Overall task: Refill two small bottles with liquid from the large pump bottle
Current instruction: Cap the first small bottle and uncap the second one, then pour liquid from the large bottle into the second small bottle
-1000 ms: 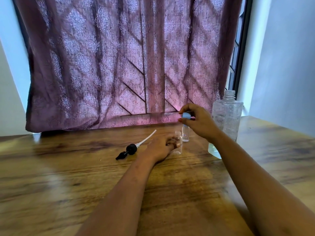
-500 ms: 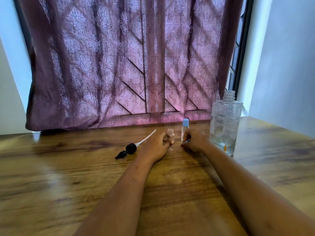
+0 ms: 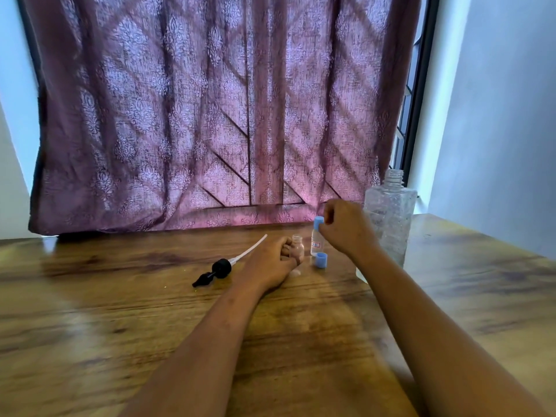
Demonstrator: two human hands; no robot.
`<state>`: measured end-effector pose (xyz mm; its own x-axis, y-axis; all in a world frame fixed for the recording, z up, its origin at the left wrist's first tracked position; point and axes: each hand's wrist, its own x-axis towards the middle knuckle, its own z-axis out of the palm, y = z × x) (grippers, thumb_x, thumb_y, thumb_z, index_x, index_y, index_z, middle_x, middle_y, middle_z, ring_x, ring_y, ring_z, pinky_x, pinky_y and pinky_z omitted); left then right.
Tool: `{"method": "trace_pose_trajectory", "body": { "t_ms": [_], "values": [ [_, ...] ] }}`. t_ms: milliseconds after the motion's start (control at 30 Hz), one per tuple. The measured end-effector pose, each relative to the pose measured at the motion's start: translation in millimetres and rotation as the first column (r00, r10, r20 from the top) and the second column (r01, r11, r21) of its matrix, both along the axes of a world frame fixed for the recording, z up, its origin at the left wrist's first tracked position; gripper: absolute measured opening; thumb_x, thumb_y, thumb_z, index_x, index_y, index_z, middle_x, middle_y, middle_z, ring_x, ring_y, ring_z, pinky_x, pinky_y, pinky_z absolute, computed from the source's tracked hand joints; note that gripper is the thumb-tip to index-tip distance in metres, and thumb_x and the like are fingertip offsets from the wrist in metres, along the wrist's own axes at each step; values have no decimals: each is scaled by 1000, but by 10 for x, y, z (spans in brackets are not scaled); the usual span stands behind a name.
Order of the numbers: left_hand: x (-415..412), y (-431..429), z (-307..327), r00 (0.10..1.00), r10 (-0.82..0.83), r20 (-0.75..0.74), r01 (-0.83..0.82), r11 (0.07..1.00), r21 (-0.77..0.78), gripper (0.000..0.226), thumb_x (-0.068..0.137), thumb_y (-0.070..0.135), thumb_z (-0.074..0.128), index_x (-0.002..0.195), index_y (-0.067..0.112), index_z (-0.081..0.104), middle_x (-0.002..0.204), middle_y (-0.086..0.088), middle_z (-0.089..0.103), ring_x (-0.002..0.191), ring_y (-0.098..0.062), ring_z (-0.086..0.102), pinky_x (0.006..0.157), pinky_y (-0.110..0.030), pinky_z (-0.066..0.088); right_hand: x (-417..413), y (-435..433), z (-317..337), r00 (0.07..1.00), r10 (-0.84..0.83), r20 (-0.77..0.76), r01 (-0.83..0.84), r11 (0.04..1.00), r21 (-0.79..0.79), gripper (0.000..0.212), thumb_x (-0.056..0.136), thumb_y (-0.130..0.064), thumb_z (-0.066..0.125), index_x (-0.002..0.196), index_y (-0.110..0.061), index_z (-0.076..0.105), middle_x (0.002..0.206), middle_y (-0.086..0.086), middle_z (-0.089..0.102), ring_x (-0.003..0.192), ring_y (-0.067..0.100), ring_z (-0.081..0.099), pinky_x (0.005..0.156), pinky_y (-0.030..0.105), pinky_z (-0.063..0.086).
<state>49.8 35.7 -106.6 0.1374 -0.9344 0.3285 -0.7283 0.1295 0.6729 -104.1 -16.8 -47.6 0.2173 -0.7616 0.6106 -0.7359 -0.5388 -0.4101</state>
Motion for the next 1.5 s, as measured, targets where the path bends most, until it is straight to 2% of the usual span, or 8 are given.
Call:
{"method": "trace_pose_trajectory", "body": {
  "t_ms": [133,300,367,467,633,800,967,1500],
  "values": [
    [-40,-10,3,999,14,-29,-15,1000,-26,31,80,42,65,109,33,56,104,13,65,94,-8,62,87,-38,53,-147,223,252,969,8,246,76,941,-329,14,85,-17,58,74,-18,50,69,-2,56,62,16,51,51,19,28],
    [-80,-36,-30,996,15,-90,-20,998,-55,22,77,39,68,96,35,58,99,14,68,91,-6,66,81,-43,57,-446,172,365,907,-37,419,331,678,-656,7,82,-15,57,82,-9,55,80,10,59,77,28,52,65,27,30],
    [-89,-47,-35,993,17,-115,-24,998,-58,22,75,42,67,94,38,58,96,15,67,91,-6,66,81,-43,57,-558,94,317,892,-113,438,382,707,-595,27,82,-32,61,99,-11,57,100,11,60,95,32,53,75,35,38],
    [-79,-52,-34,996,39,-80,-44,997,-63,18,78,40,66,95,38,59,93,16,67,89,-6,65,81,-40,56,-655,-47,159,865,-159,475,291,931,-219,77,69,-61,68,129,-21,41,131,9,46,120,35,44,93,49,40],
    [-72,-42,-51,992,47,-118,-56,995,-81,21,79,39,70,97,35,61,94,13,69,87,-6,67,78,-40,58,-679,-191,17,846,5,534,-12,1000,10,90,59,-48,82,132,-27,33,136,11,41,123,29,42,98,42,40],
    [-116,-14,-9,996,88,7,-88,993,-76,24,84,39,63,105,30,60,103,8,66,95,-13,62,87,-41,52,-559,-153,7,900,47,433,-2,995,-103,85,59,-37,84,129,-23,37,131,13,42,115,31,47,84,32,41],
    [-122,-7,0,995,100,19,-98,993,-73,18,85,36,61,102,30,60,100,10,66,88,-8,62,82,-37,53,-376,-86,-70,999,-22,34,30,963,-269,80,61,-45,81,126,-35,35,132,8,39,110,34,52,89,49,48],
    [-96,6,-19,996,30,-83,-37,995,-92,26,86,38,62,110,27,60,105,6,67,98,-12,62,92,-40,50,-126,-52,-291,925,-174,-336,36,924,-381,81,54,-30,84,121,-40,38,133,3,43,123,34,42,104,61,25]
  ]
}}
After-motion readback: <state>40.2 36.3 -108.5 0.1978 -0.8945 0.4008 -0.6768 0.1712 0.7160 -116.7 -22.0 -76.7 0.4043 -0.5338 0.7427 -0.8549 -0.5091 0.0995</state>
